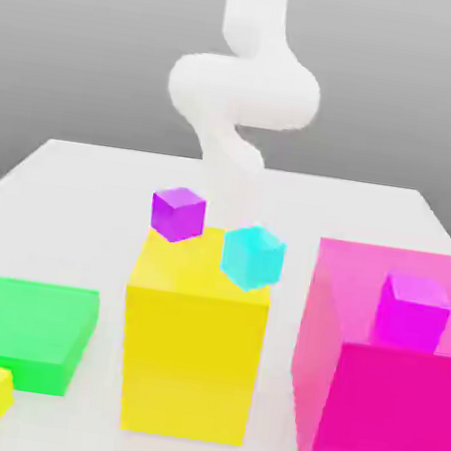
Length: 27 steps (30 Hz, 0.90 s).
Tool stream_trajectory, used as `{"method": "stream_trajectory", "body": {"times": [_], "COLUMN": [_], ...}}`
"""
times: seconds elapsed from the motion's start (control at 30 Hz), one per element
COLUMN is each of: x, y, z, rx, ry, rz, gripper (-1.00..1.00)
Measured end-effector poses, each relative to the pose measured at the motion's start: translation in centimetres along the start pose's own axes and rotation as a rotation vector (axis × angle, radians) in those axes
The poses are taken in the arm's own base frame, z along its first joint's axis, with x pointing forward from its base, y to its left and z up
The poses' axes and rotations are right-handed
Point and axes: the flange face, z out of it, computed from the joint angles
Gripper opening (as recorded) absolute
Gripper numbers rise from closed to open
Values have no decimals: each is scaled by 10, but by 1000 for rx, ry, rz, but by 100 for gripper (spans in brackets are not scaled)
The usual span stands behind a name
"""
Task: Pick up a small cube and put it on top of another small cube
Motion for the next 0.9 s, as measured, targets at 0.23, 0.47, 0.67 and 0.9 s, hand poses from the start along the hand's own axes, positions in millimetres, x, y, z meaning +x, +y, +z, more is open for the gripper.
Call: {"method": "stream_trajectory", "body": {"times": [0.23, 0.47, 0.67, 0.9], "x": [34, 44, 39, 9], "y": [53, 134, 227, 336], "z": [127, 239, 315, 380], "rx": [-113, -241, -370, -535], "ry": [-147, -261, -333, -410], "rz": [53, 111, 171, 202], "gripper": [0, 0, 0, 0]}}
